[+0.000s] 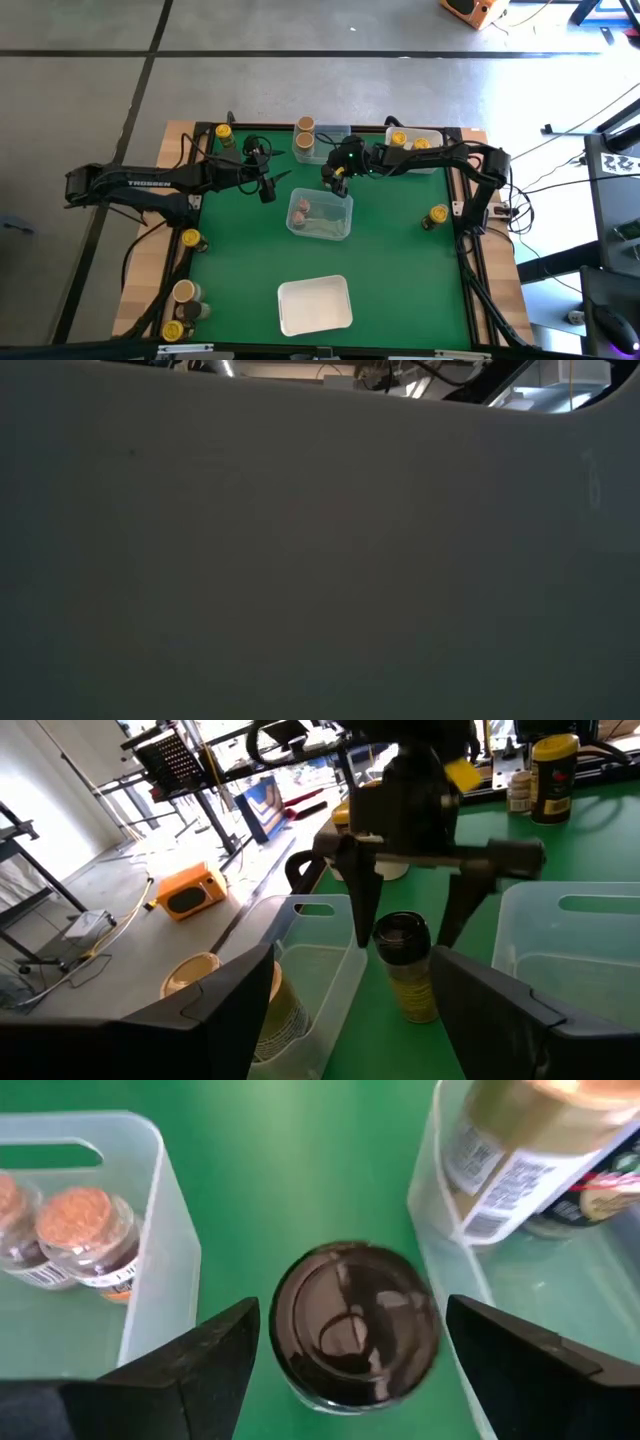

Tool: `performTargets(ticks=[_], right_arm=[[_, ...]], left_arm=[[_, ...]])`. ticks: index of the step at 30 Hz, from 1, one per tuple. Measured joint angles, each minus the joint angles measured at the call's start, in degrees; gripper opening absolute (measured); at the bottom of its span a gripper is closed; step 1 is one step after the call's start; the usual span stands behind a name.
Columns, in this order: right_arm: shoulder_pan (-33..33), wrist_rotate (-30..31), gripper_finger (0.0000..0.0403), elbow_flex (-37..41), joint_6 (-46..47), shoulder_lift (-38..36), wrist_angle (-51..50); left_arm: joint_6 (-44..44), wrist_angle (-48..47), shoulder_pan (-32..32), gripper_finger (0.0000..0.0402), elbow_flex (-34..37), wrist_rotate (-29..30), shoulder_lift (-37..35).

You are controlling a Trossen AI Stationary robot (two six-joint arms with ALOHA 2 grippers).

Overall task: Sort spices by type
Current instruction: Put the black seasoning bottle into the bottom white bin

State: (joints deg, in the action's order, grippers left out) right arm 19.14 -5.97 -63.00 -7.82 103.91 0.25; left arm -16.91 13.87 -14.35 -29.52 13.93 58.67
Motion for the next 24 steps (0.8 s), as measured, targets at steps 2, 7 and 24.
performTargets(ticks=[2, 7, 24], right_arm=[[-0.1, 0.0, 0.0319, 0.0, 0.0, 0.8, 0.0], [0.0, 0.0, 0.0285, 0.0, 0.0, 1.0, 1.5], [0.0, 13.0, 0.0205, 0.0, -1.2, -17.1, -14.5]], left_arm=[[0.0, 0.0, 0.0, 0.0265, 0.0, 0.0, 0.0], [0.0, 0.0, 0.0, 0.0265, 0.0, 0.0, 0.0], [0.0, 0.0, 0.0, 0.0265, 0.0, 0.0, 0.0]])
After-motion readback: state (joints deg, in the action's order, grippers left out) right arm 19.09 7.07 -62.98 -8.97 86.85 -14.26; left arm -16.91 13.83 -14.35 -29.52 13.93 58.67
